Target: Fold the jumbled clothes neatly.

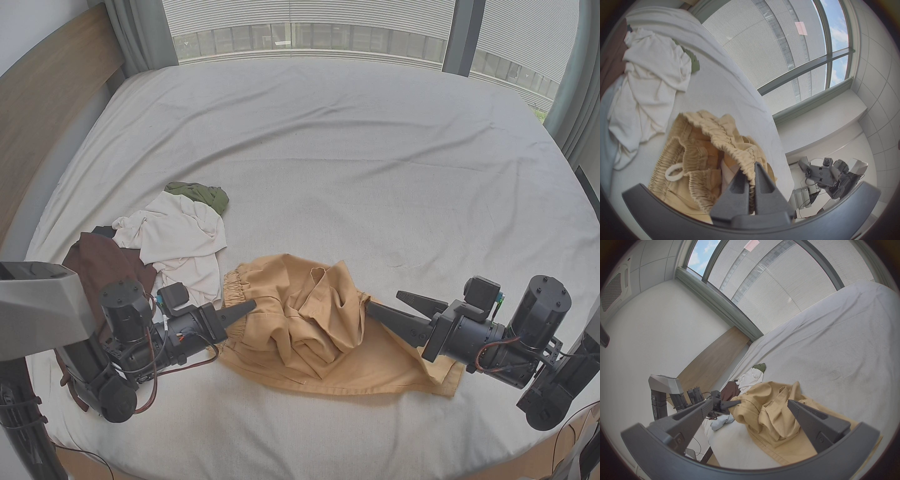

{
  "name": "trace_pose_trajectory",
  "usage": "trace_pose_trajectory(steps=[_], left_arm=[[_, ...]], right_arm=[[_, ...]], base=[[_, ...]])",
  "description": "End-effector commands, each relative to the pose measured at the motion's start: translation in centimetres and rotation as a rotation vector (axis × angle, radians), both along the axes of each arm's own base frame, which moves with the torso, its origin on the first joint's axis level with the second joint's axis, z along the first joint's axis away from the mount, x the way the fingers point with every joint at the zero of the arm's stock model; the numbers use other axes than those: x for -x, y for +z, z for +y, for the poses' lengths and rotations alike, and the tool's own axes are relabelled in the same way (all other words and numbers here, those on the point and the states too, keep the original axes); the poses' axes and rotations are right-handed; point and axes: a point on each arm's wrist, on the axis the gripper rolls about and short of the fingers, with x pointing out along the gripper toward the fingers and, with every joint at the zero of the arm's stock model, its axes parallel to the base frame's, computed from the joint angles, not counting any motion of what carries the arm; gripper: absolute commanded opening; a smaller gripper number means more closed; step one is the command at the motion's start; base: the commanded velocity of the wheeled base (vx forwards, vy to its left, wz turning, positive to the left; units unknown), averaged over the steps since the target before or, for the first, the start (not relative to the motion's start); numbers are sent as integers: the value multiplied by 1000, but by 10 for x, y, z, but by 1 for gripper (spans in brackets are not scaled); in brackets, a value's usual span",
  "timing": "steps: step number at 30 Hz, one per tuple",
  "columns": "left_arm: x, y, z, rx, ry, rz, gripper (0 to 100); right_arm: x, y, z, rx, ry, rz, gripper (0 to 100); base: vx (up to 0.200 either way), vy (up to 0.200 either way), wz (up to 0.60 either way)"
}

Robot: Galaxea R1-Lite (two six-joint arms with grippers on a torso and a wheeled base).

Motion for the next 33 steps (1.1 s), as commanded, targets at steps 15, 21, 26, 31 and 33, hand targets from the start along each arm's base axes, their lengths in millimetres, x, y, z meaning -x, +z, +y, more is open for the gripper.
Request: trace_pose_trajectory(steps=[15,21,26,31,33], left_arm=[[12,51,34,49,88,-152,0],[9,46,38,43,104,-136,0],[10,42,35,38,94,-121,0],[10,38,31,34,82,-106,0],[10,37,30,32,78,-102,0]], right_arm=[[-40,-23,46,10,53,14,100],[-47,-26,52,34,57,50,100],[-51,-35,56,45,56,65,100],[-44,-36,66,44,91,61,100],[-43,-37,68,46,99,62,100]], base=[[0,0,0],[0,0,0],[0,0,0],[0,0,0],[0,0,0]])
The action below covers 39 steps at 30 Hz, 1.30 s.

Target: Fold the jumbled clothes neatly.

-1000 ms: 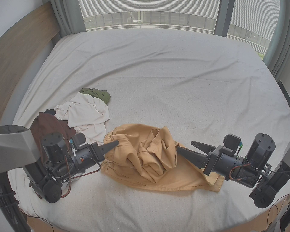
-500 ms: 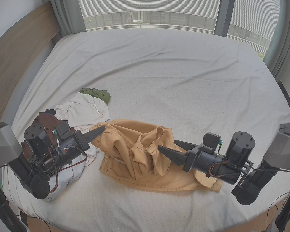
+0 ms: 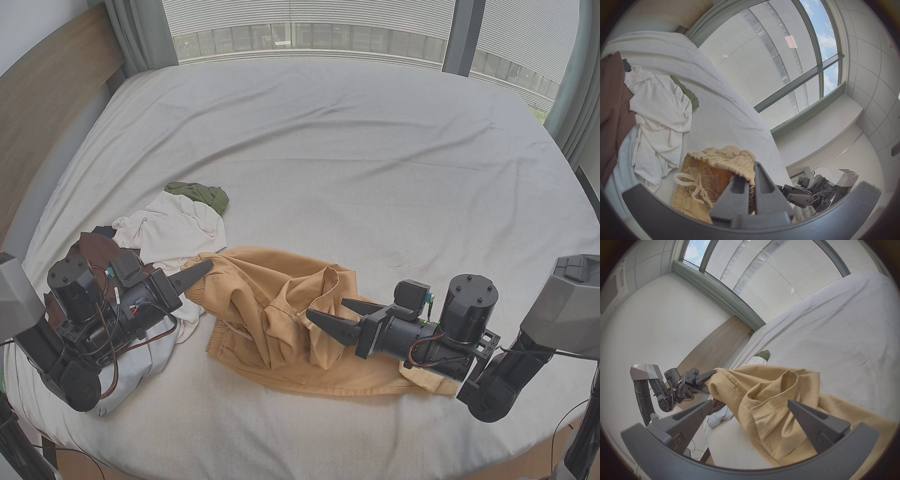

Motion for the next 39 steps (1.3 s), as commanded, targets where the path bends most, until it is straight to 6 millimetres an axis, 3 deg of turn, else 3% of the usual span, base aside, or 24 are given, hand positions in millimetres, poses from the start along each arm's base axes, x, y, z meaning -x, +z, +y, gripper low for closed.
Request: trace_pose_trajectory(steps=[1,6,9,16,24,28,29,33,39], left_arm=[[1,-5,-4,-6,-14,19,0],[3,-6,-8,-6,-25,22,0],[3,-5,-8,-5,-25,18,0],[3,-3,-8,-4,-26,13,0],[3,-2,-8,-3,-25,9,0],[3,-2,-8,-3,-26,9,0],[3,-3,-8,-2,-25,11,0],[2,-4,-8,-3,-25,16,0],[1,-6,-8,-4,-25,23,0]], right_arm=[[4,-4,9,4,28,5,100],[1,-16,11,31,25,39,100],[-6,-35,9,61,6,78,100],[-25,-48,10,79,-24,96,100],[-30,-66,10,116,-31,107,100],[-32,-65,7,116,-44,101,100],[-33,-63,5,115,-64,95,0],[-35,-57,-4,108,-108,83,0],[-21,-26,-34,110,-158,51,0]], base=[[0,0,0],[0,0,0],[0,0,0],[0,0,0],[0,0,0],[0,0,0],[0,0,0],[0,0,0],[0,0,0]])
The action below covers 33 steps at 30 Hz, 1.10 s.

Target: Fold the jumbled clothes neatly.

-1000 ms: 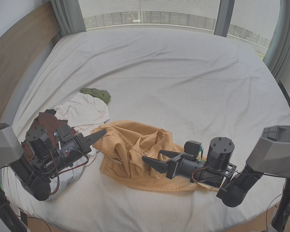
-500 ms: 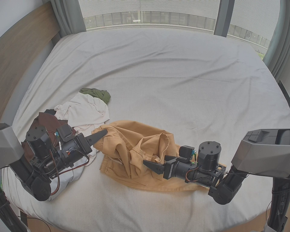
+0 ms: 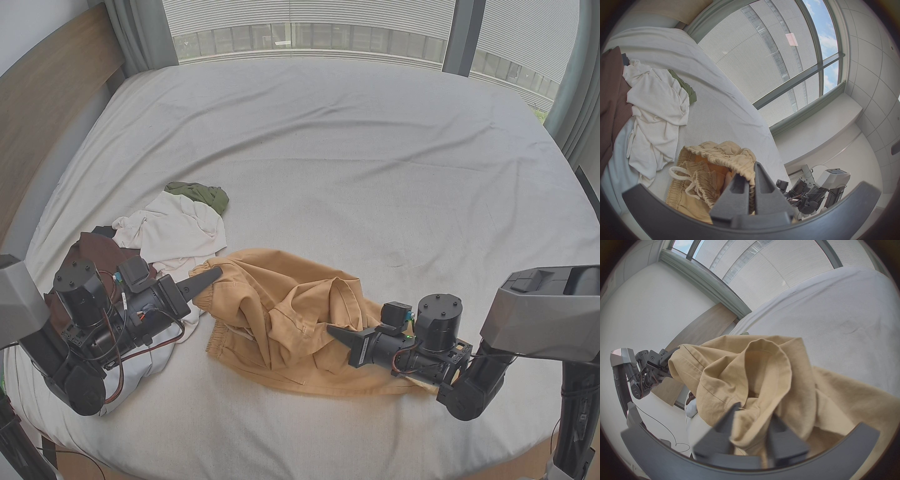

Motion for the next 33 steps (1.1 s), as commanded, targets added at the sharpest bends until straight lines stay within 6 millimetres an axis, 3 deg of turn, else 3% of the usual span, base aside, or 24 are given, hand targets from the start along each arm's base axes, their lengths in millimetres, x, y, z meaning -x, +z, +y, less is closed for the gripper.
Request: trace_pose_trajectory(steps=[1,9,19,20,23,27,33], left_arm=[[-2,-4,0,-4,0,13,0],[-4,-8,-1,-6,2,27,0],[-1,-10,-6,-10,-20,33,0],[-1,-10,-7,-10,-20,33,0],[0,-10,-7,-10,-21,33,0],[0,-10,-7,-10,-21,33,0],[-1,-12,-7,-12,-20,38,0]], right_arm=[[11,29,-30,-1,-52,-39,0],[21,18,-72,62,-150,28,0],[25,6,-70,84,-135,69,0],[25,4,-69,88,-133,73,100],[22,3,-67,80,-137,61,100],[19,17,-66,36,-172,-32,100],[23,53,-60,-42,-154,-163,100]], base=[[0,0,0],[0,0,0],[0,0,0],[0,0,0],[0,0,0],[0,0,0],[0,0,0]])
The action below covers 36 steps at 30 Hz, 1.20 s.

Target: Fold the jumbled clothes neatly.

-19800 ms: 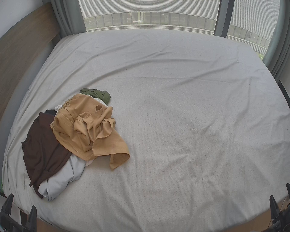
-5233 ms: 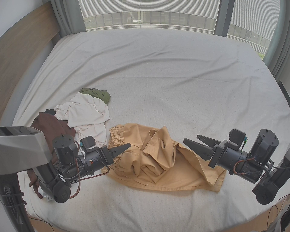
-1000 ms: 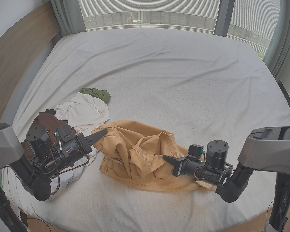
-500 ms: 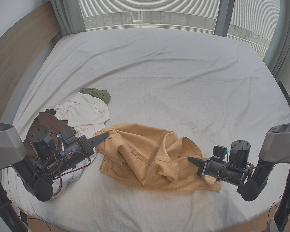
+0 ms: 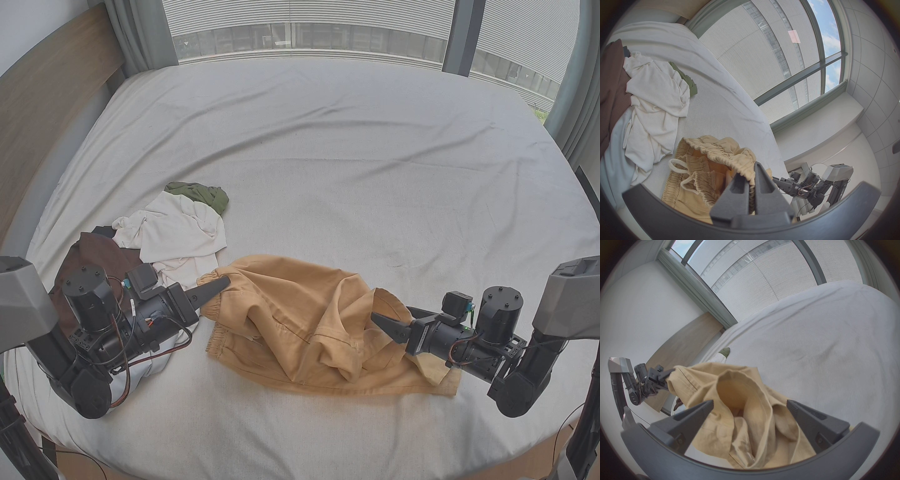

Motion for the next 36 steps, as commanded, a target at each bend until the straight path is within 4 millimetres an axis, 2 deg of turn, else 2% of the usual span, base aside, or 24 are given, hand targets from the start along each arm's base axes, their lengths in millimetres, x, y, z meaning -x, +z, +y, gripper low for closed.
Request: trace_pose_trajectory(steps=[1,5,8,12,16,21,22,23,24,25,36], left_arm=[[-1,-2,0,-2,1,4,0],[-1,-2,0,-2,1,4,0],[0,-1,0,-2,1,3,0],[0,-1,0,-2,1,3,0],[-1,-2,0,-2,1,4,0],[-1,-2,0,-3,1,7,0],[-1,-2,0,-3,1,7,0],[-1,-2,0,-2,1,6,0],[-1,-2,0,-2,1,6,0],[-1,-2,0,-2,1,6,0],[0,-1,0,-2,1,3,0]], right_arm=[[0,31,7,-56,18,-111,100],[-3,49,13,-92,30,-181,100],[4,57,25,-111,76,-204,100],[16,53,39,-107,132,-187,100],[19,41,42,-81,149,-138,100],[22,12,43,-26,162,-42,100],[22,12,43,-26,162,-42,100],[21,2,43,-11,160,-12,100],[21,2,43,-11,160,-12,100],[19,-8,44,1,160,14,100],[16,-41,54,48,179,104,100]], base=[[0,0,0],[0,0,0],[0,0,0],[0,0,0],[0,0,0],[0,0,0],[0,0,0],[0,0,0],[0,0,0],[0,0,0],[0,0,0]])
